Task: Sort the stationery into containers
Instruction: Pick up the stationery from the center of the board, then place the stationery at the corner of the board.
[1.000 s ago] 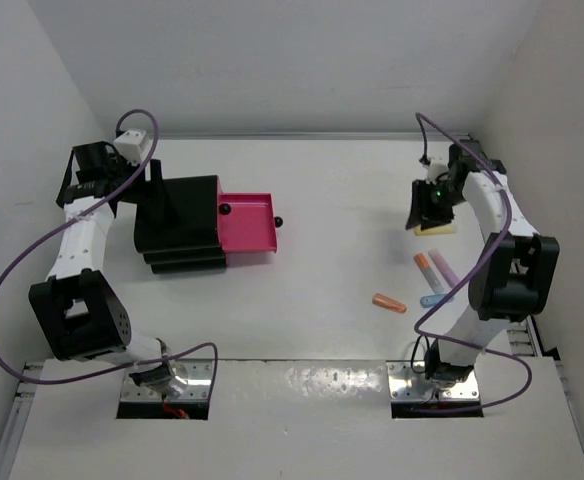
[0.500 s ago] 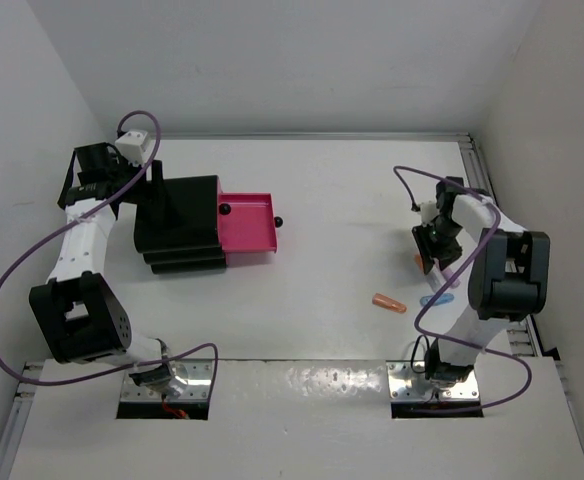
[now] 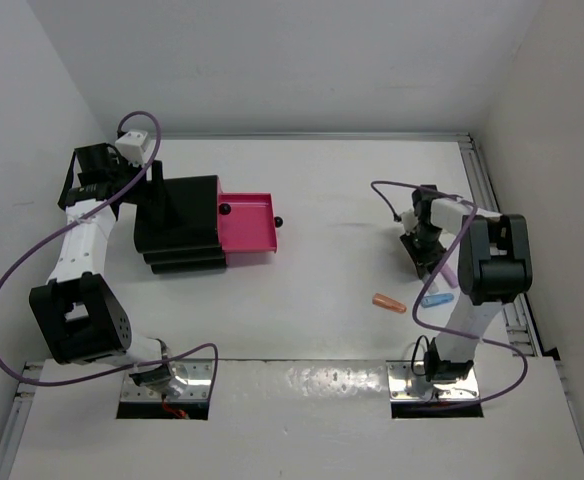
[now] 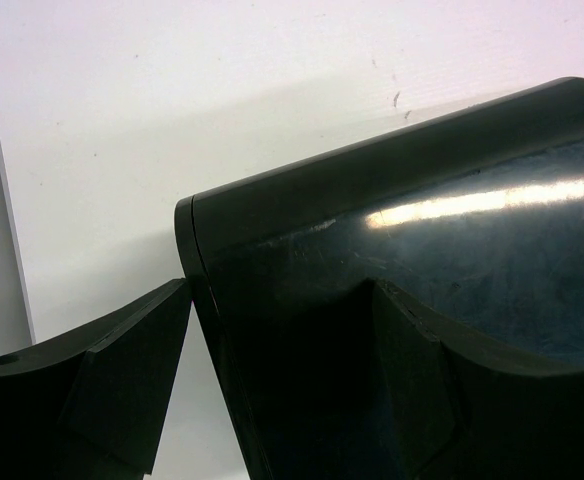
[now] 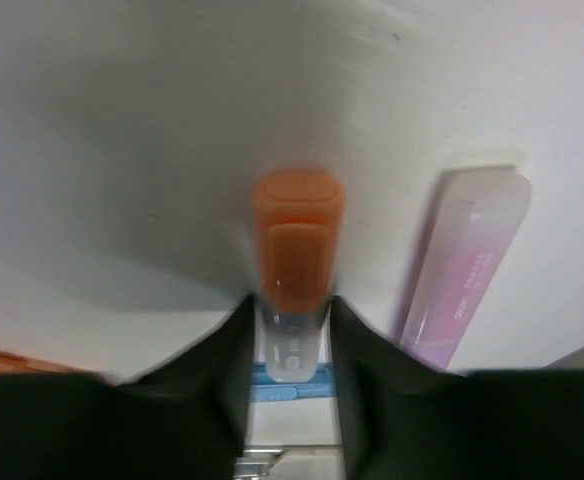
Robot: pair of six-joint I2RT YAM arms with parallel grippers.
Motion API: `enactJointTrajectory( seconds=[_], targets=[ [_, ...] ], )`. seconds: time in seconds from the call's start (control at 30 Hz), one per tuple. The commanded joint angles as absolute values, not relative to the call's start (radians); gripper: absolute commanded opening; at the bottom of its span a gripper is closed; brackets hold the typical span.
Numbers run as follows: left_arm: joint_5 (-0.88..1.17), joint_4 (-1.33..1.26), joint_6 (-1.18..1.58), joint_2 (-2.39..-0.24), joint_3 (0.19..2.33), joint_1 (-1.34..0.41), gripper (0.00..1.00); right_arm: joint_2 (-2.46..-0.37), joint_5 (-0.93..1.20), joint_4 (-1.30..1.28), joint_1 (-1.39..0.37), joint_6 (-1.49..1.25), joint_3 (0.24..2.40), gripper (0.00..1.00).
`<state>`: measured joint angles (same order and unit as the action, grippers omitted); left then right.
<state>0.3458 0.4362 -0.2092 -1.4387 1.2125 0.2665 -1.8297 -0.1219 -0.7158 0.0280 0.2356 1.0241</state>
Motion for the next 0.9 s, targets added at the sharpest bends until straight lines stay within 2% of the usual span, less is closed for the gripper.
enactJointTrajectory(
  seconds=[0.0,0.1,0.17,0.4,0.63,0.87],
  targets=[
    [0.325,0.614,-0.247,-1.482,1.147,0.238,0.78,-1.884,-0.126,-0.649,-0.02,0.215,1.071,0.23],
    [0.322,0.611,-0.249,-1.482,1.147,0.238,0.78,-1.896,-0.083,-0.695,-0.058,0.157,1.147,0.05],
    [0.322,0.609,-0.25,-1.485,1.146,0.238,0.78,-1.91,-0.008,-0.756,-0.098,0.102,1.254,0.01],
    [0.339,0.592,-0.232,-1.494,1.138,0.236,0.78,-1.924,0.221,-0.758,-0.302,-0.298,1.57,0.0],
    [0.348,0.578,-0.21,-1.511,1.15,0.232,0.78,-2.032,0.209,-0.649,-0.547,-0.528,1.865,0.0],
    [0.348,0.56,-0.192,-1.506,1.147,0.229,0.79,-2.18,0.242,-0.6,-0.632,-0.663,2.0,0.0]
  ],
)
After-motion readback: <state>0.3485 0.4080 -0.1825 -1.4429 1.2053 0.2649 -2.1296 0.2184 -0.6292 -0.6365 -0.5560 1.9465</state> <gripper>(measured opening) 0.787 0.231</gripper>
